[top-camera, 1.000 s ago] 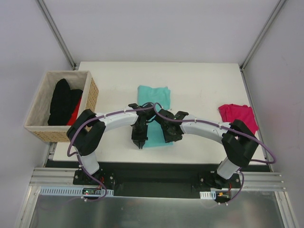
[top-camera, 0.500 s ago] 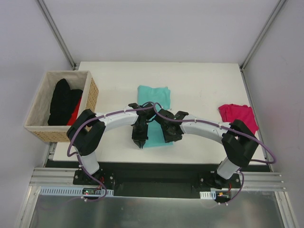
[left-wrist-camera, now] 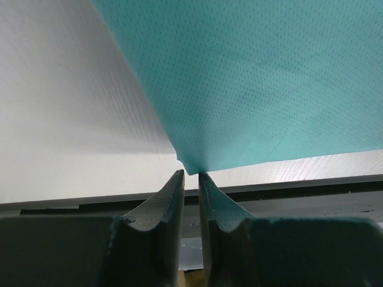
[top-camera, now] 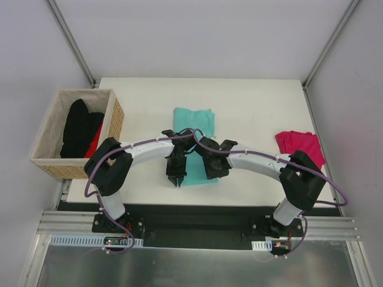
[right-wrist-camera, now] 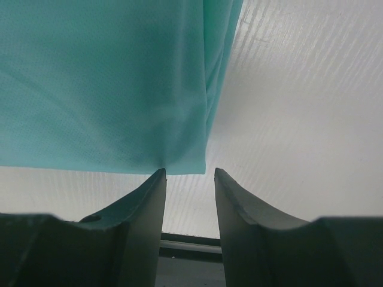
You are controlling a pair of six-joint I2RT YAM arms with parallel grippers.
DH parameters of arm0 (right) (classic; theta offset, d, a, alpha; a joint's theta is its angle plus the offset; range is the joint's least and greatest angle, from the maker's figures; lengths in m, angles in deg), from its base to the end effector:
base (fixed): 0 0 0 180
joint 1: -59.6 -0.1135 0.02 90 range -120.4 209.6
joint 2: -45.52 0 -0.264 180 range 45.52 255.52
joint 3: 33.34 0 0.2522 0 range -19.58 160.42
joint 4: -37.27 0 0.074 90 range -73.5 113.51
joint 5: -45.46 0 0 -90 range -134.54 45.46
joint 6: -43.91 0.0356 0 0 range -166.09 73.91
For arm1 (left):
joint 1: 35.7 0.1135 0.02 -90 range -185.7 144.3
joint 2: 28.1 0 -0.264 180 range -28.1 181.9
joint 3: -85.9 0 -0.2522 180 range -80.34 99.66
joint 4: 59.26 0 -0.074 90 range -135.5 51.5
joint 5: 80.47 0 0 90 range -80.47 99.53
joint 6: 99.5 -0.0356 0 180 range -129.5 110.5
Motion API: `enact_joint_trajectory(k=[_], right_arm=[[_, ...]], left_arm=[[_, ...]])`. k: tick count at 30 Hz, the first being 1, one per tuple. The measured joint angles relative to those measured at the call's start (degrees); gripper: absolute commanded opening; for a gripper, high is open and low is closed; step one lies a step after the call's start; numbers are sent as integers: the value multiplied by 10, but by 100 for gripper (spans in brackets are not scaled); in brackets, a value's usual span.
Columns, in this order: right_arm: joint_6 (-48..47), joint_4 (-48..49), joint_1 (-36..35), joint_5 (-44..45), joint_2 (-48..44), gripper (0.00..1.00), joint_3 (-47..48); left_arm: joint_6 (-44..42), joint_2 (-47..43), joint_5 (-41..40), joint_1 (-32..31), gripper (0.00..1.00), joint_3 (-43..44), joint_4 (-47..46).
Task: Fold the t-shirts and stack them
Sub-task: Grab one side of the 2/3 rectangular tshirt with both arms
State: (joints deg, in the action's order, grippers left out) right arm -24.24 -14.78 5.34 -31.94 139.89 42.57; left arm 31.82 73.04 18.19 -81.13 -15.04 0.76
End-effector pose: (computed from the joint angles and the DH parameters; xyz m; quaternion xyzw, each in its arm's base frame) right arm 0.1907 0.2516 0.1944 -0.2556 0.9459 0.0185 0.1991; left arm 0.2206 -0.2315 0.1696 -0.0409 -0.9940 0.1019 0.0018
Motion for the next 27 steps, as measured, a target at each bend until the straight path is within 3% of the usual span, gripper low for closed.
enact_joint_trajectory(k=[4,11,18,27], right_arm=[[0,0,0,0,0,41,0],[0,0,0,0,0,41,0],[1,0,0,0,0,41,0],[2,1,2,0,3,41,0]], left_arm=[[-1,0,0,0,25,0,1],[-4,0,-3,0,24,0,5],[-11,8,-3,1,14,0,6],[-27,40,-3,2,18,18,7]])
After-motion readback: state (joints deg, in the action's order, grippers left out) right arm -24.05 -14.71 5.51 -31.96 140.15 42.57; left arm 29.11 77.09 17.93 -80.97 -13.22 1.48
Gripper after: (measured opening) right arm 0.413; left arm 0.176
